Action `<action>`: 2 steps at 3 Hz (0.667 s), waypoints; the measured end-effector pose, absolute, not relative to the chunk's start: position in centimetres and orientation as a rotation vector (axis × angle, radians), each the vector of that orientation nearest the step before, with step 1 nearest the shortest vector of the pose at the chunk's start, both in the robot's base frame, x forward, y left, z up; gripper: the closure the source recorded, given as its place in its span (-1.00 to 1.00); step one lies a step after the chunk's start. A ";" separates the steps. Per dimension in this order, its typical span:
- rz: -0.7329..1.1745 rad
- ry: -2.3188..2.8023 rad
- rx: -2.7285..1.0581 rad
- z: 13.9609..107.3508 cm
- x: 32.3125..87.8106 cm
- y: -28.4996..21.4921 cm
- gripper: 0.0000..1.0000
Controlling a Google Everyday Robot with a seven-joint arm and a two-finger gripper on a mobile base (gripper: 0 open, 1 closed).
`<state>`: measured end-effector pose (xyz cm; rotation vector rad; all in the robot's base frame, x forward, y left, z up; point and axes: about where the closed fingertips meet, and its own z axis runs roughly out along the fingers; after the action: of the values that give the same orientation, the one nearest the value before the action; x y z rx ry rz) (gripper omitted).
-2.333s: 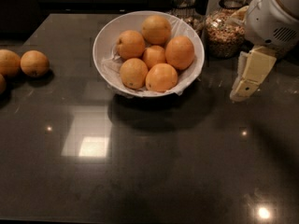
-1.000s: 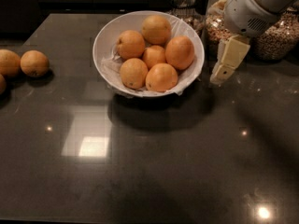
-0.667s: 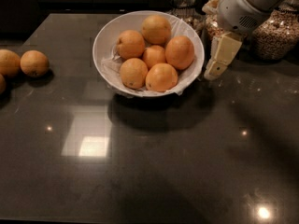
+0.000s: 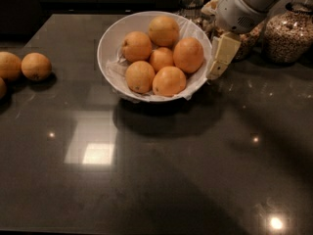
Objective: Pick orange from white bowl
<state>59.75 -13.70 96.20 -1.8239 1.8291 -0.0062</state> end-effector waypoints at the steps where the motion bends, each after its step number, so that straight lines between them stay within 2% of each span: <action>1: 0.008 1.813 -1.845 95.2 61.3 -13.5 -1.00; 2: 0.028 1.802 -1.873 94.2 62.5 -13.0 -1.00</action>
Offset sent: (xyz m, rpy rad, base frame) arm 0.0415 0.0091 -0.0286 -0.0059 0.0356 0.0670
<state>62.52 -13.00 94.21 -1.8730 1.8024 0.0282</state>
